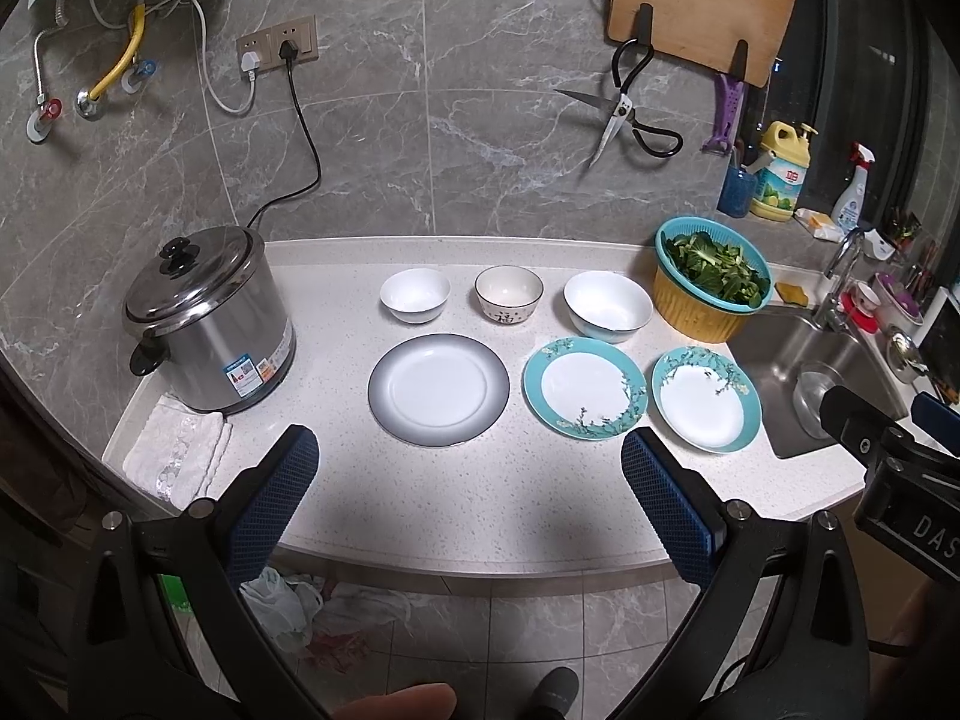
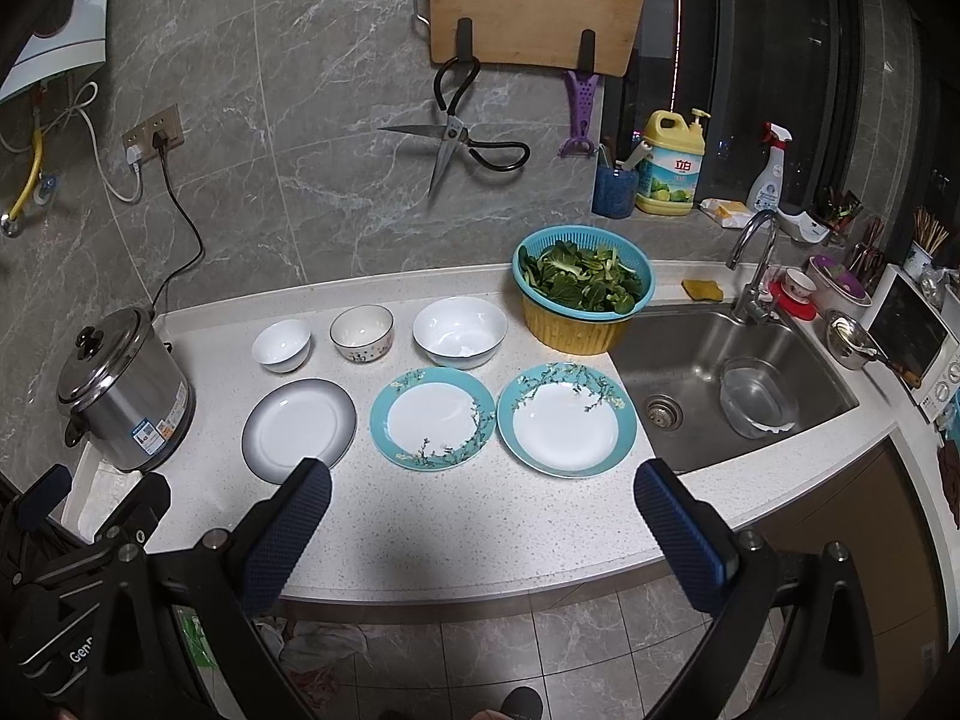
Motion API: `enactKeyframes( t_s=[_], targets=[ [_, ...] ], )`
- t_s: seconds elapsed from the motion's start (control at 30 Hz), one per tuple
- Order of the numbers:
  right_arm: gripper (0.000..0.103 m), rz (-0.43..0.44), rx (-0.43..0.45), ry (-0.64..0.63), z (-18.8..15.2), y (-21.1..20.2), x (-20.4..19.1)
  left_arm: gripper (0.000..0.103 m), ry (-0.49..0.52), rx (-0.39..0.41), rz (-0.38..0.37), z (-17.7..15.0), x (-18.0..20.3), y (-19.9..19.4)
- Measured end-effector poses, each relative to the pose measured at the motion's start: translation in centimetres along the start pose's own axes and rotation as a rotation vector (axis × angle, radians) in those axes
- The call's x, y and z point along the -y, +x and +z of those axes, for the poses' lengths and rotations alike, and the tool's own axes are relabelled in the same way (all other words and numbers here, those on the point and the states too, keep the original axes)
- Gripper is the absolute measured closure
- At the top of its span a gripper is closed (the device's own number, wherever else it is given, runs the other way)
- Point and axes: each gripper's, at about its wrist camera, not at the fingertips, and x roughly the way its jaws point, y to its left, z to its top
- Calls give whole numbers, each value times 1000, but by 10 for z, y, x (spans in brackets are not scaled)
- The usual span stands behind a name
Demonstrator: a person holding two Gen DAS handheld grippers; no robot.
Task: Organize plates and bowls
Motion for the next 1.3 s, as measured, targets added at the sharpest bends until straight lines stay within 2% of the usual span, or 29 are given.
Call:
enactKeyframes(
  t_s=[0.6,0.73,1.3],
  targets=[
    [0,-1,-5,-3,-2,4,-5,0,1,-2,1,-1,-1,4],
    [0,-1,-6,-2,0,3,-5,0,3,-7,4,0,1,25],
    [0,2,-14,-3,-3,20,-3,0,3,-18,13,-2,3,41]
  ],
)
